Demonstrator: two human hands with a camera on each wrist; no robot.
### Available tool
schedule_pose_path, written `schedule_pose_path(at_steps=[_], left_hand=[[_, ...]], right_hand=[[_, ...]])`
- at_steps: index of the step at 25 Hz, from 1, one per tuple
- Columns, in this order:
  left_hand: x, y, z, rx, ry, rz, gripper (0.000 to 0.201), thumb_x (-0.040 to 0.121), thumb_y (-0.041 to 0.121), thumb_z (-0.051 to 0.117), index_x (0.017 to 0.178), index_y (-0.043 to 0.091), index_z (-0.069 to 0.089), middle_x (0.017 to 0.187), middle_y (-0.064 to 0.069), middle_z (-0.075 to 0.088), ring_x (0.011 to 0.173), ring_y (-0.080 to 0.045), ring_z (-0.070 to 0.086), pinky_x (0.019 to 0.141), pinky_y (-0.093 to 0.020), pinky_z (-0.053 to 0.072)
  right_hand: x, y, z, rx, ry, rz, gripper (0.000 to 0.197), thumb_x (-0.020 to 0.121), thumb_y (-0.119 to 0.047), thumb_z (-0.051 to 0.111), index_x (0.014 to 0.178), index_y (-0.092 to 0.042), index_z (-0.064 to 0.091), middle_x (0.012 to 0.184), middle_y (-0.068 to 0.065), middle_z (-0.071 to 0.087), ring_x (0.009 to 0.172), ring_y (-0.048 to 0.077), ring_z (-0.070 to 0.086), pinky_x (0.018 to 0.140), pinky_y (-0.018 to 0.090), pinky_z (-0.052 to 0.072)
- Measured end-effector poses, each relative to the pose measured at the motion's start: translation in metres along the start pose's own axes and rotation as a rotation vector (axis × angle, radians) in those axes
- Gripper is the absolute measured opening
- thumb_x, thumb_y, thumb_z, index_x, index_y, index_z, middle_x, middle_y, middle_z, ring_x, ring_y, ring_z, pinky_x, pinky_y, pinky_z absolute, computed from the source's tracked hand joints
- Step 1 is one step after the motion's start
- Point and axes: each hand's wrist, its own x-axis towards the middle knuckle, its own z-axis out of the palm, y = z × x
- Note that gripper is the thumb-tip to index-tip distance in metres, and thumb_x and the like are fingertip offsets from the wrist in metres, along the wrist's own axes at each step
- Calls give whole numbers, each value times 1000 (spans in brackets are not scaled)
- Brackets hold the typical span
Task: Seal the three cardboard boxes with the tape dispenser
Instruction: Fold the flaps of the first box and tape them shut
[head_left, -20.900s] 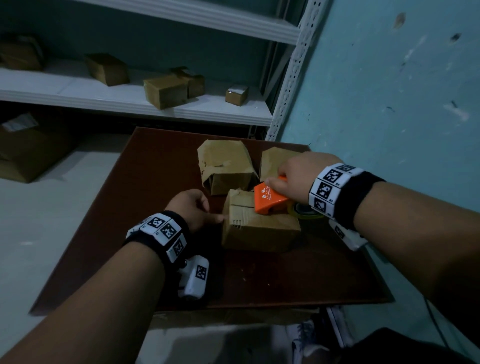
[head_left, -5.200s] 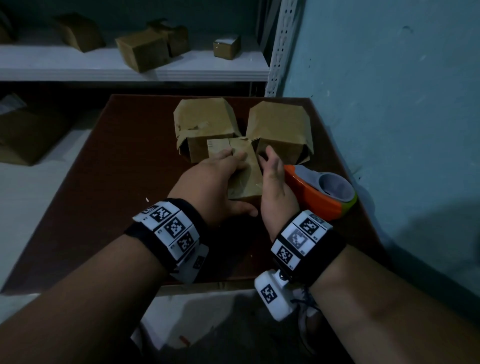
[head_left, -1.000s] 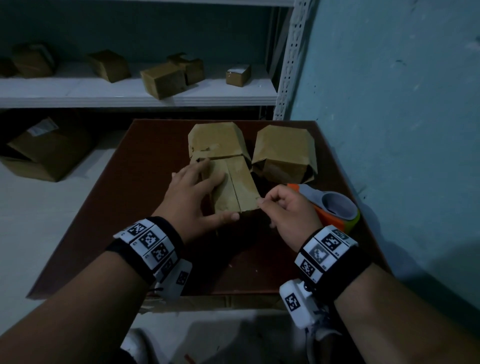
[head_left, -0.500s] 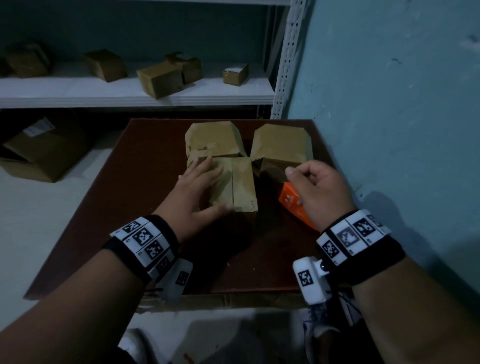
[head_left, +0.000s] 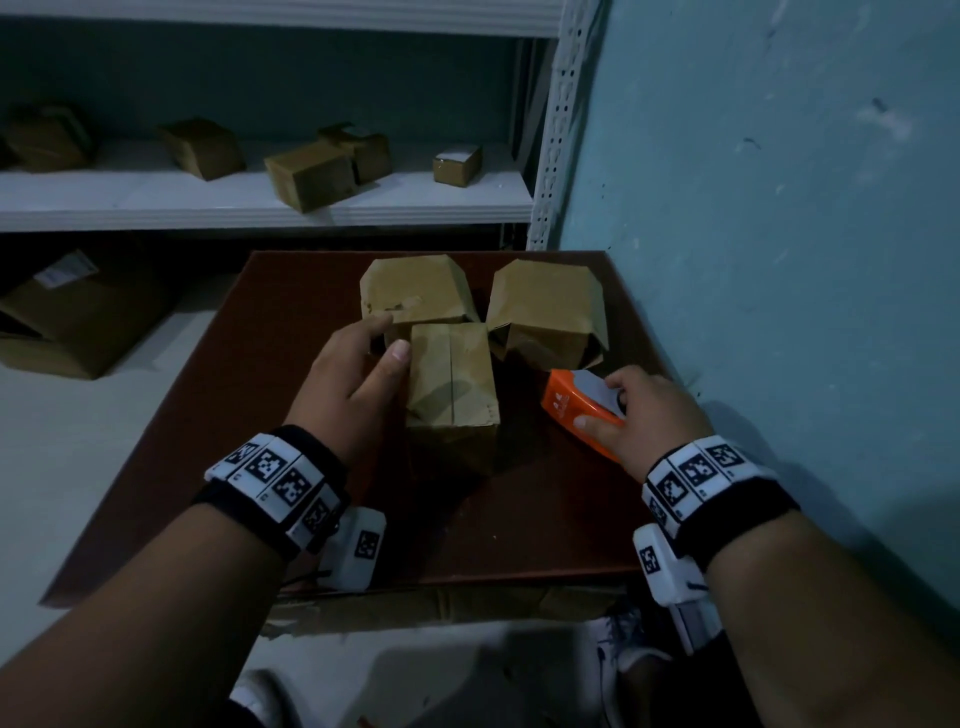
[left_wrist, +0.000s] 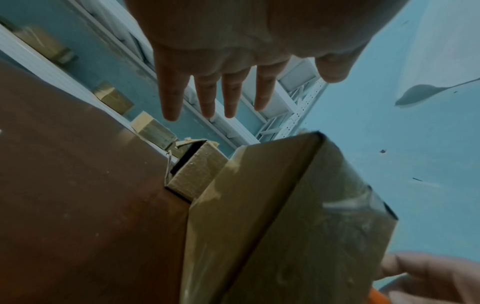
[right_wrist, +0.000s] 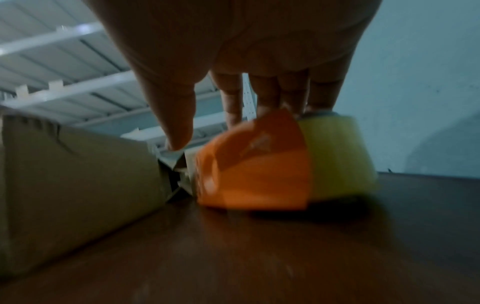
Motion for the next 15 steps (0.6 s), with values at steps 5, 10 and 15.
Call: schedule_pose_path(at_steps=[5,10,15], left_hand=[[-3,0,2,6,-8,6,72,96,65,40,155,23,45,151,-3,52,131,-13,48,103,-40,44],[-6,7,-4,-68,23,-47,61,99,62,52,149,27,51,146,2,57,129,-15,55,100,-43,51],[-10,32,-11,-329,-24,40,30,97,41,70,124,29,69,120,8,74,114,-8,68,98,-36,56]], right_hand=[[1,-6,8,-77,-81,15,64,95,-57,65,148,-33,38,137,2,62,122,30,63,104,51,50],[-5,-11,-10,18,11,-19,56,101,-43,60,152,-30,40,139,5,63,123,33,62,102,52,52],[-33,-33,-54,175,256,-317,54,92,-45,59,144,-28,58,111,0,75,91,23,69,90,38,52]])
